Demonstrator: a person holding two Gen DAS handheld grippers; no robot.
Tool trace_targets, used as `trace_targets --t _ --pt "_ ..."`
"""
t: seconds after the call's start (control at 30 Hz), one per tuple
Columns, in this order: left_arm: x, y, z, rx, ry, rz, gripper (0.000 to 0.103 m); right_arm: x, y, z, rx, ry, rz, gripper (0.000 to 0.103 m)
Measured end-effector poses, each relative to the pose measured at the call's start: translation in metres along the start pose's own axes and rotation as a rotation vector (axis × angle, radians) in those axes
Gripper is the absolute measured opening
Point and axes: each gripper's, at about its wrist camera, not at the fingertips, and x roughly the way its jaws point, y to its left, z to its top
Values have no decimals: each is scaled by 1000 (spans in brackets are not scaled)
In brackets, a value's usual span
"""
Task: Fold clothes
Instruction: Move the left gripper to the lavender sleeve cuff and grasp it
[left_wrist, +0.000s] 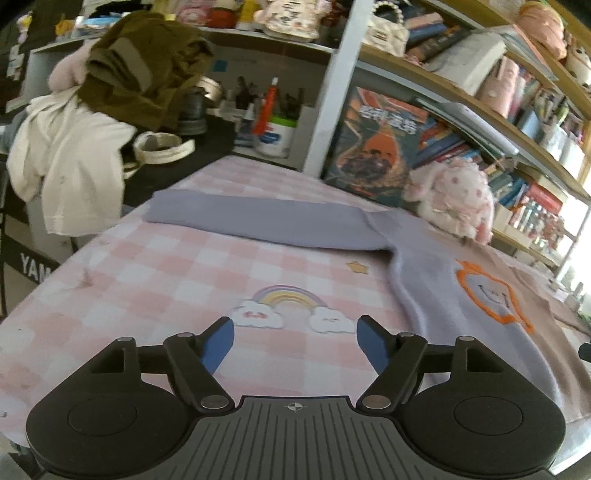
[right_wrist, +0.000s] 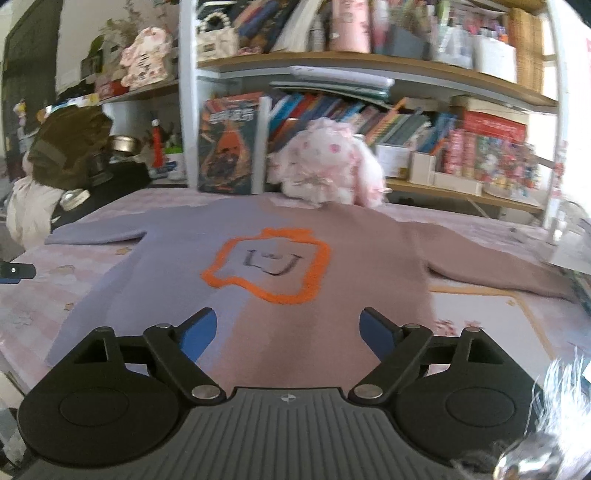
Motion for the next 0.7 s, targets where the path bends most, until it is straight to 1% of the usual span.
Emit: trace_targets --t 0.23,0.37,0.47,0.57,0.7 --pt "6 22 9 -34 -15 47 75 35 34 12 -55 -12 66 85" --pt "19 36 22 -73 -18 74 75 53 44 18 -103 -36 87 85" --pt "31 46 33 -115 -19 84 75 66 47 21 -141 -44 94 85" --pt "45 59 47 -163 -21 98 75 78 45 22 -143 -45 97 85" --pt "64 75 65 -221 -28 149 75 90 39 20 -138 -42 103 85"
